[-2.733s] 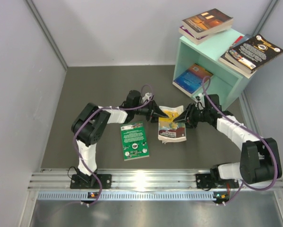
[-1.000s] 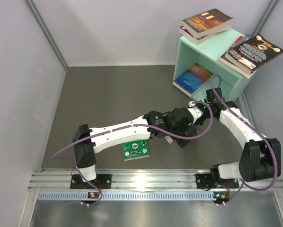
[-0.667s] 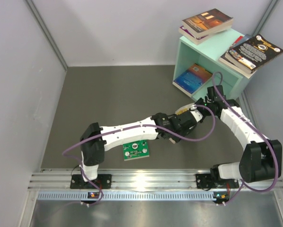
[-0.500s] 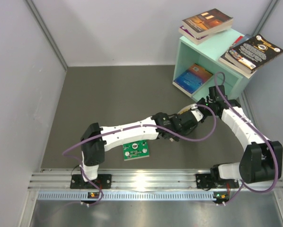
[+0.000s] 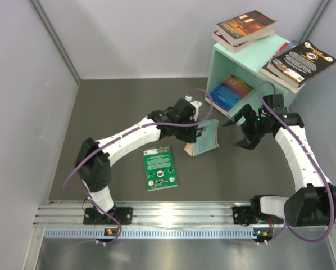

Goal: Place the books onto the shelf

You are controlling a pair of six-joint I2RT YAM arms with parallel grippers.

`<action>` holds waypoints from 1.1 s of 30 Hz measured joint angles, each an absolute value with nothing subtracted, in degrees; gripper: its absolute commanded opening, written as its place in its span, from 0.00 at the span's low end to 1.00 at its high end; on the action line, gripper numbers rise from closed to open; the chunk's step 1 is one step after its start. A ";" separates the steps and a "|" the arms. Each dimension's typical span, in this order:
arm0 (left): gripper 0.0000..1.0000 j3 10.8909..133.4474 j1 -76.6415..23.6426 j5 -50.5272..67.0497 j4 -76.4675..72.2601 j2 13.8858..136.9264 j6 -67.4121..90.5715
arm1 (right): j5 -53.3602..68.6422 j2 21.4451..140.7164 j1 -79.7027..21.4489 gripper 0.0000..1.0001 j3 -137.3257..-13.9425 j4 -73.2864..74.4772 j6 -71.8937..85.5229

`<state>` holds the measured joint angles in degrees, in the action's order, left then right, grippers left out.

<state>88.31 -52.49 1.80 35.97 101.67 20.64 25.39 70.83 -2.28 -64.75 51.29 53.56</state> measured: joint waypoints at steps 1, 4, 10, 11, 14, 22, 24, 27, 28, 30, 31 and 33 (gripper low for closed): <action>0.00 87.05 -50.09 3.40 35.35 100.82 21.58 | 25.28 70.67 -2.11 1.00 -65.80 53.80 53.12; 0.00 85.03 -44.66 8.08 32.80 99.42 24.56 | 23.16 69.63 -1.89 1.00 -68.18 56.49 50.68; 0.00 81.67 -39.44 17.23 25.21 99.00 30.87 | 20.36 61.49 1.91 1.00 -71.42 56.84 47.88; 0.00 80.97 -38.63 18.98 23.68 99.00 32.51 | 19.99 59.79 2.35 1.00 -71.42 57.36 47.44; 0.00 78.46 -36.38 24.01 18.26 99.00 37.41 | 19.31 56.45 2.92 1.00 -71.37 59.18 46.09; 0.00 71.42 -29.67 35.64 -1.93 99.00 53.65 | 18.24 52.77 4.54 1.00 -69.21 63.90 43.27; 0.00 70.30 -28.86 37.95 -7.20 99.24 57.74 | 18.15 52.75 4.69 1.00 -68.97 64.77 42.94; 0.00 70.00 -28.67 40.99 -15.18 100.77 63.35 | 18.04 52.62 4.82 1.00 -68.97 65.08 42.41; 0.00 70.00 -28.71 41.78 -17.78 101.54 64.99 | 18.06 52.62 4.93 1.00 -68.97 65.19 42.28; 0.00 70.06 -28.91 43.11 -23.00 103.22 68.23 | 18.02 52.56 5.13 1.00 -68.97 65.28 42.09; 0.00 70.19 -28.99 43.66 -25.71 104.53 70.26 | 18.04 52.51 5.19 1.00 -68.93 65.25 42.04; 0.00 70.96 -29.10 44.27 -30.00 107.09 73.49 | 18.06 52.23 5.30 1.00 -68.47 65.28 41.95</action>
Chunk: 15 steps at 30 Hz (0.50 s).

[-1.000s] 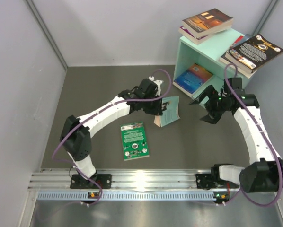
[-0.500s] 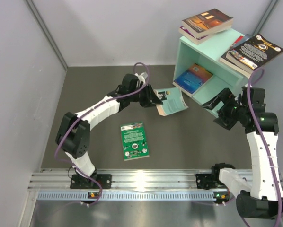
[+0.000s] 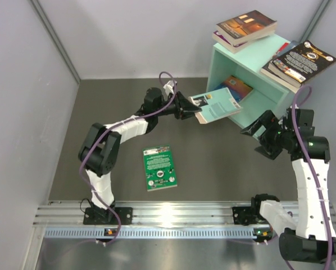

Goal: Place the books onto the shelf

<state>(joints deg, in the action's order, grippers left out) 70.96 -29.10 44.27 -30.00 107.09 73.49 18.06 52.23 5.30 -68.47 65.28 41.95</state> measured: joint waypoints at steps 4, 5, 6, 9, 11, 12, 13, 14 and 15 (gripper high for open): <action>0.00 74.15 -29.30 43.64 -37.63 114.59 80.27 | 18.11 51.46 5.65 1.00 -67.05 65.60 41.95; 0.00 75.53 -29.34 43.24 -39.16 116.86 81.69 | 18.09 51.31 5.78 1.00 -66.76 65.73 41.95; 0.00 77.01 -29.47 42.63 -40.16 119.11 82.91 | 18.04 51.11 5.85 1.00 -66.61 65.84 41.95; 0.00 81.01 -29.91 39.70 -42.30 125.34 85.82 | 18.09 50.43 5.98 1.00 -66.04 66.04 41.93; 0.00 83.53 -30.35 36.27 -43.07 129.47 87.96 | 18.06 50.11 6.28 1.00 -66.00 66.30 41.85; 0.00 84.44 -30.61 34.41 -43.13 131.20 88.88 | 18.04 49.98 6.39 1.00 -66.00 66.39 41.71; 0.00 85.23 -30.85 32.93 -43.09 132.57 89.54 | 18.04 49.82 6.52 1.00 -66.00 66.57 41.58; 0.00 86.91 -31.11 31.73 -41.87 134.37 90.08 | 18.02 49.60 6.59 1.00 -66.00 66.78 41.52; 0.00 88.95 -31.33 30.79 -41.43 136.09 90.32 | 18.02 49.39 6.68 1.00 -66.00 67.09 41.45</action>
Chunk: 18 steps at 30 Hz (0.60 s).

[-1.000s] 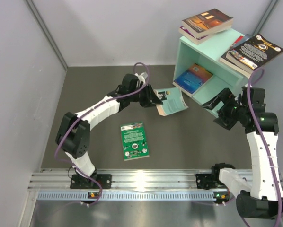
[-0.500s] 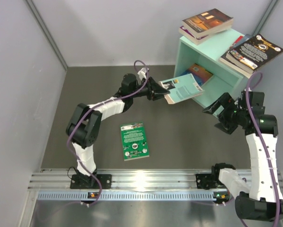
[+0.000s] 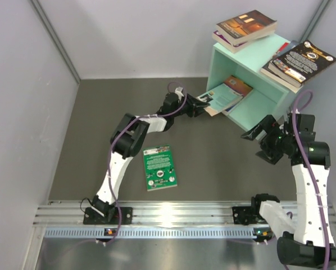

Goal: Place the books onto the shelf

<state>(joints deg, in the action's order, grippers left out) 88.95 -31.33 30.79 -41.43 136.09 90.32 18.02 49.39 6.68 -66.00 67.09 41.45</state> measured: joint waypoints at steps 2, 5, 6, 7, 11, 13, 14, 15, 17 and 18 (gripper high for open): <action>0.00 94.87 -32.03 28.86 -38.72 139.61 90.11 | 18.04 48.93 6.83 1.00 -65.98 67.48 41.23; 0.00 101.97 -33.08 25.74 -34.54 142.17 90.15 | 18.02 48.14 7.31 1.00 -65.32 67.64 40.88; 0.00 103.59 -33.39 24.64 -33.34 142.56 90.26 | 17.98 47.97 7.35 1.00 -65.08 67.77 40.71; 0.00 105.36 -33.65 23.40 -32.23 142.93 90.56 | 17.98 47.92 7.46 1.00 -64.84 67.88 40.60; 0.01 109.49 -34.48 20.64 -28.38 144.38 91.61 | 18.00 47.99 7.92 1.00 -64.40 68.60 40.16; 0.29 112.20 -34.70 20.21 -26.70 146.08 91.90 | 18.00 47.99 8.14 1.00 -64.03 68.64 40.01; 0.61 114.02 -34.81 20.05 -25.36 147.15 92.05 | 18.02 47.99 8.19 1.00 -63.72 68.55 40.01; 0.93 116.11 -34.89 20.01 -24.23 148.49 92.05 | 18.06 47.99 8.23 1.00 -63.37 68.53 40.01; 0.99 120.90 -34.98 19.90 -21.52 150.98 92.62 | 18.20 47.99 8.40 1.00 -62.43 68.53 40.03; 0.99 122.45 -34.96 20.08 -19.84 151.74 92.90 | 18.26 48.03 8.45 1.00 -62.13 68.53 40.03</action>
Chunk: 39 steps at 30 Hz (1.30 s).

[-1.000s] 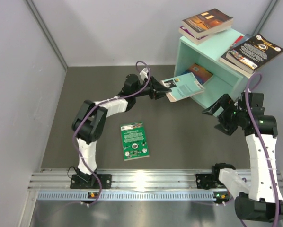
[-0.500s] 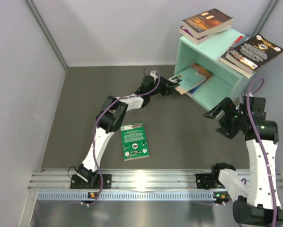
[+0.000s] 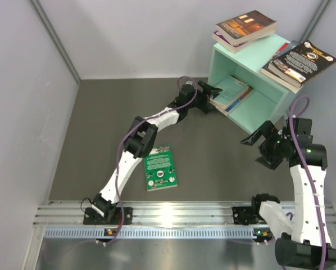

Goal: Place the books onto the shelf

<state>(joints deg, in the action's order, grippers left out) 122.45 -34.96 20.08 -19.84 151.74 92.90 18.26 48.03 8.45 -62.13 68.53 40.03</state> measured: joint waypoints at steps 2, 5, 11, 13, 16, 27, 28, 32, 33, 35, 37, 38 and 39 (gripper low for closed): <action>0.99 123.39 -34.87 20.36 -17.58 152.27 92.95 | 18.50 48.12 8.47 1.00 -61.78 68.51 40.03; 0.99 122.63 -34.52 21.30 -12.73 150.80 91.13 | 18.59 48.12 8.51 1.00 -61.78 68.42 40.01; 0.99 123.92 -33.28 21.80 9.96 145.73 78.76 | 19.84 48.14 8.56 1.00 -61.43 67.75 39.64; 0.99 125.82 -32.69 21.45 15.66 144.53 74.08 | 20.75 48.34 8.56 1.00 -60.97 67.07 39.53; 0.99 125.95 -31.77 20.18 23.70 140.46 66.35 | 23.00 48.97 8.56 1.00 -60.27 65.54 39.11; 0.99 104.38 -30.83 10.79 36.84 109.45 44.64 | 33.76 59.00 -6.70 1.00 -58.54 52.62 37.82; 0.99 100.55 -30.83 10.13 36.73 106.26 43.68 | 33.54 60.82 -9.87 1.00 -58.54 51.48 37.89; 0.99 82.67 -30.37 8.97 37.87 94.87 41.82 | 33.71 69.34 -19.86 1.00 -58.17 43.77 38.59; 0.99 77.69 -30.13 9.02 38.39 92.82 41.69 | 33.76 71.20 -21.26 1.00 -57.87 41.60 38.72; 0.99 70.85 -29.89 9.08 39.40 90.76 41.60 | 34.02 76.18 -23.83 1.00 -57.23 37.56 39.03; 0.99 64.99 -29.71 9.02 40.42 89.47 41.60 | 34.22 82.21 -26.13 1.00 -57.10 33.71 39.05; 0.99 62.54 -29.71 8.91 41.10 88.84 41.60 | 34.30 84.82 -27.09 0.99 -57.10 32.29 39.05; 0.99 60.23 -29.71 8.88 41.71 87.88 41.63 | 34.39 87.00 -27.94 1.00 -57.17 31.35 39.03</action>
